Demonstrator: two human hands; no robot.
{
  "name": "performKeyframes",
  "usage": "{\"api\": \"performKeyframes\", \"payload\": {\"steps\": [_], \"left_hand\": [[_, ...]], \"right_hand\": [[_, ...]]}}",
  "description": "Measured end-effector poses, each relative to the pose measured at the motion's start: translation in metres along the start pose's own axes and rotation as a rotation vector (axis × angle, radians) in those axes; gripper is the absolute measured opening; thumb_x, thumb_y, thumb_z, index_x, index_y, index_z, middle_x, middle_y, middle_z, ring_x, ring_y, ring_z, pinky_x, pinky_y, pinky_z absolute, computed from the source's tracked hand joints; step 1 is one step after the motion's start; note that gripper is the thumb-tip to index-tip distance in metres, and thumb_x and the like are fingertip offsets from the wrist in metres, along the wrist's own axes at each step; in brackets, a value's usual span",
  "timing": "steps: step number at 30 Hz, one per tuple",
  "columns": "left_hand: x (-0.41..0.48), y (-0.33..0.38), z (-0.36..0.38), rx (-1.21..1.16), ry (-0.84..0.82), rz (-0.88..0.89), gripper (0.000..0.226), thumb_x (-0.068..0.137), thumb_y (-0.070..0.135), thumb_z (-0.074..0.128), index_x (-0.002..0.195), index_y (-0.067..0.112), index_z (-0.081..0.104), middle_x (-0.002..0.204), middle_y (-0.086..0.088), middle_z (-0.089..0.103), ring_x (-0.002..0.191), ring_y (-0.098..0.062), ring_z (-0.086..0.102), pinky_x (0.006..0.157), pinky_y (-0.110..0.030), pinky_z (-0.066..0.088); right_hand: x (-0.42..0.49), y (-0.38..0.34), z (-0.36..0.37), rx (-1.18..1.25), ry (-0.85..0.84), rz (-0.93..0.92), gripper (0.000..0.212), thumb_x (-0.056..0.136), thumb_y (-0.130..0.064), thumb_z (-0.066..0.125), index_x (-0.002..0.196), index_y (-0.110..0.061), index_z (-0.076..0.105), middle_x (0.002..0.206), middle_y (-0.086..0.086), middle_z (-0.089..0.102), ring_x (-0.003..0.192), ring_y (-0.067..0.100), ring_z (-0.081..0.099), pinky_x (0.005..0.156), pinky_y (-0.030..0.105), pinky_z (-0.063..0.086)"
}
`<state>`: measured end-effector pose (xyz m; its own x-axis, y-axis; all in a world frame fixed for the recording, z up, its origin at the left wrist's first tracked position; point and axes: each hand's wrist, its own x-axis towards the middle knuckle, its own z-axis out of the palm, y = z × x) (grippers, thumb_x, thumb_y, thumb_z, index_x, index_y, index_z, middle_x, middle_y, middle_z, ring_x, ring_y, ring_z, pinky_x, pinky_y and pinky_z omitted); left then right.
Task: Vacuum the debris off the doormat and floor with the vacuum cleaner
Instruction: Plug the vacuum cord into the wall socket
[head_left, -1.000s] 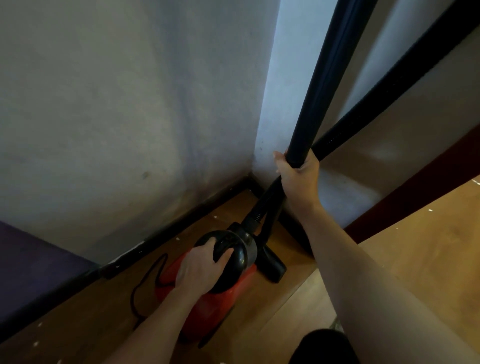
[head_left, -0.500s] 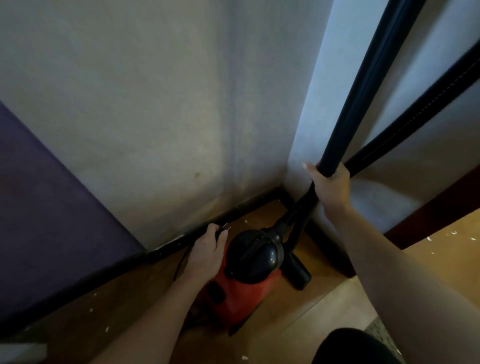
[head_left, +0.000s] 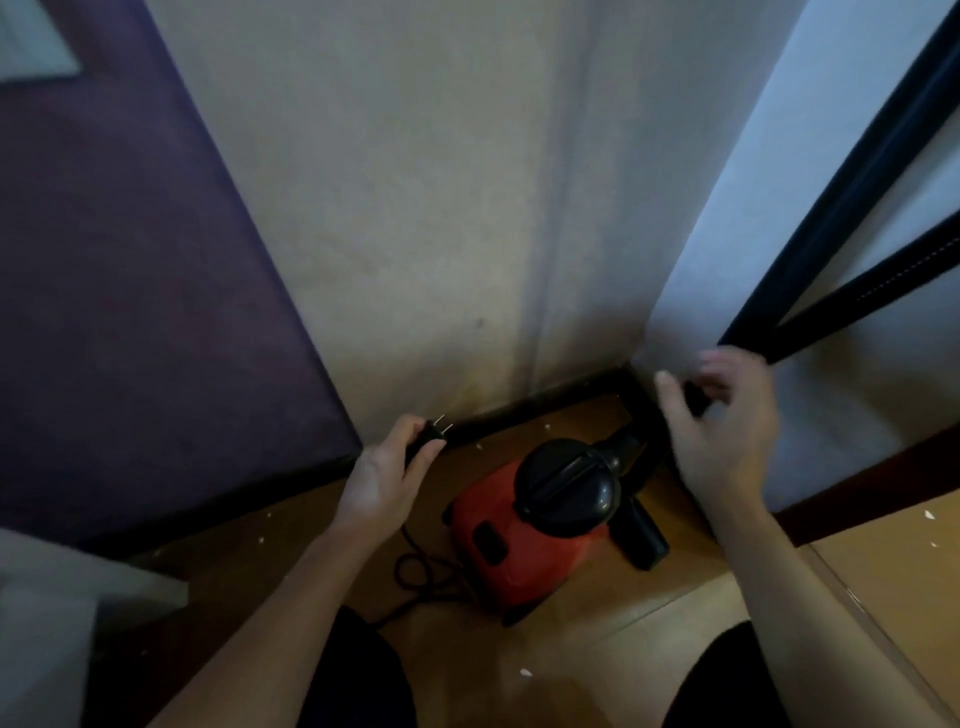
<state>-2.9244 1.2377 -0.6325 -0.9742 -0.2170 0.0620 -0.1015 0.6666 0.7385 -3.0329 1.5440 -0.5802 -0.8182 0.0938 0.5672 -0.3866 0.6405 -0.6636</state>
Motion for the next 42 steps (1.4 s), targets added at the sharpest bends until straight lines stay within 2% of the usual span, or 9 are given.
{"api": "performKeyframes", "payload": {"steps": [7,13,16,19,22,31,34,37,42], "left_hand": [[-0.030,-0.018,-0.015,0.059,0.013,-0.086,0.025,0.095,0.038,0.057,0.115,0.024,0.059,0.091,0.014,0.062,0.081,0.000,0.060,0.064,-0.014,0.048],[-0.040,-0.012,-0.041,0.019,0.156,-0.130,0.012,0.095,0.035,0.060,0.106,0.031,0.055,0.085,0.017,0.059,0.082,0.007,0.059,0.068,-0.014,0.049],[-0.039,-0.004,-0.065,-0.002,0.228,-0.084,0.013,0.095,0.033,0.061,0.104,0.024,0.060,0.084,0.011,0.064,0.079,-0.002,0.063,0.064,-0.016,0.052],[-0.034,0.006,-0.102,0.004,0.339,-0.057,0.007,0.096,0.027,0.061,0.102,0.023,0.061,0.081,0.012,0.065,0.079,-0.001,0.063,0.062,-0.014,0.051],[-0.023,0.016,-0.144,0.062,0.470,-0.038,0.004,0.097,0.025,0.059,0.099,0.024,0.063,0.076,0.011,0.064,0.073,-0.002,0.063,0.058,-0.014,0.048],[0.006,0.064,-0.265,0.098,0.817,0.024,0.007,0.096,0.025,0.060,0.090,0.024,0.063,0.069,0.013,0.066,0.060,-0.001,0.061,0.050,-0.012,0.041],[0.013,0.077,-0.293,0.099,0.892,0.055,0.006,0.095,0.026,0.062,0.097,0.023,0.058,0.071,0.013,0.067,0.062,0.000,0.063,0.052,-0.013,0.045],[0.021,0.080,-0.318,0.207,0.931,0.094,0.012,0.094,0.027,0.063,0.098,0.019,0.056,0.072,0.012,0.066,0.059,-0.005,0.063,0.053,-0.030,0.054],[0.031,0.072,-0.337,0.314,0.967,0.083,0.012,0.091,0.026,0.068,0.093,0.021,0.058,0.067,0.012,0.063,0.054,-0.005,0.061,0.049,-0.027,0.053]], "right_hand": [[-0.072,0.009,0.082,-0.122,-0.911,-0.302,0.048,0.093,-0.052,0.063,0.133,-0.025,0.061,0.127,-0.001,0.060,0.116,0.021,0.054,0.098,0.040,0.049],[-0.088,0.007,0.106,-0.222,-1.090,-0.302,0.058,0.093,-0.068,0.046,0.138,-0.033,0.056,0.133,-0.006,0.055,0.127,0.021,0.052,0.116,0.043,0.036],[-0.070,-0.016,0.115,-0.177,-1.014,-0.343,0.069,0.089,-0.075,0.035,0.138,-0.031,0.056,0.134,-0.006,0.056,0.124,0.019,0.054,0.105,0.038,0.045],[-0.034,-0.062,0.130,-0.080,-0.909,-0.428,0.057,0.092,-0.066,0.050,0.134,-0.029,0.059,0.126,-0.006,0.060,0.118,0.018,0.057,0.098,0.035,0.052],[0.009,-0.124,0.143,0.019,-0.798,-0.560,0.046,0.092,-0.052,0.066,0.132,-0.027,0.062,0.125,-0.007,0.060,0.119,0.014,0.056,0.099,0.030,0.050],[0.111,-0.320,0.164,0.323,-0.232,-1.054,0.038,0.091,-0.030,0.067,0.123,-0.009,0.071,0.125,0.007,0.066,0.120,0.029,0.062,0.104,0.042,0.047],[0.135,-0.366,0.172,0.304,-0.102,-1.202,0.044,0.088,-0.027,0.071,0.129,-0.010,0.069,0.137,0.011,0.062,0.133,0.031,0.056,0.113,0.050,0.040],[0.152,-0.392,0.187,0.165,-0.037,-1.307,0.060,0.088,-0.032,0.069,0.144,-0.014,0.058,0.153,0.008,0.051,0.145,0.026,0.045,0.120,0.054,0.030],[0.155,-0.395,0.213,0.065,0.172,-1.343,0.058,0.094,-0.041,0.061,0.146,-0.016,0.057,0.154,0.001,0.051,0.146,0.021,0.044,0.121,0.052,0.028]]}}
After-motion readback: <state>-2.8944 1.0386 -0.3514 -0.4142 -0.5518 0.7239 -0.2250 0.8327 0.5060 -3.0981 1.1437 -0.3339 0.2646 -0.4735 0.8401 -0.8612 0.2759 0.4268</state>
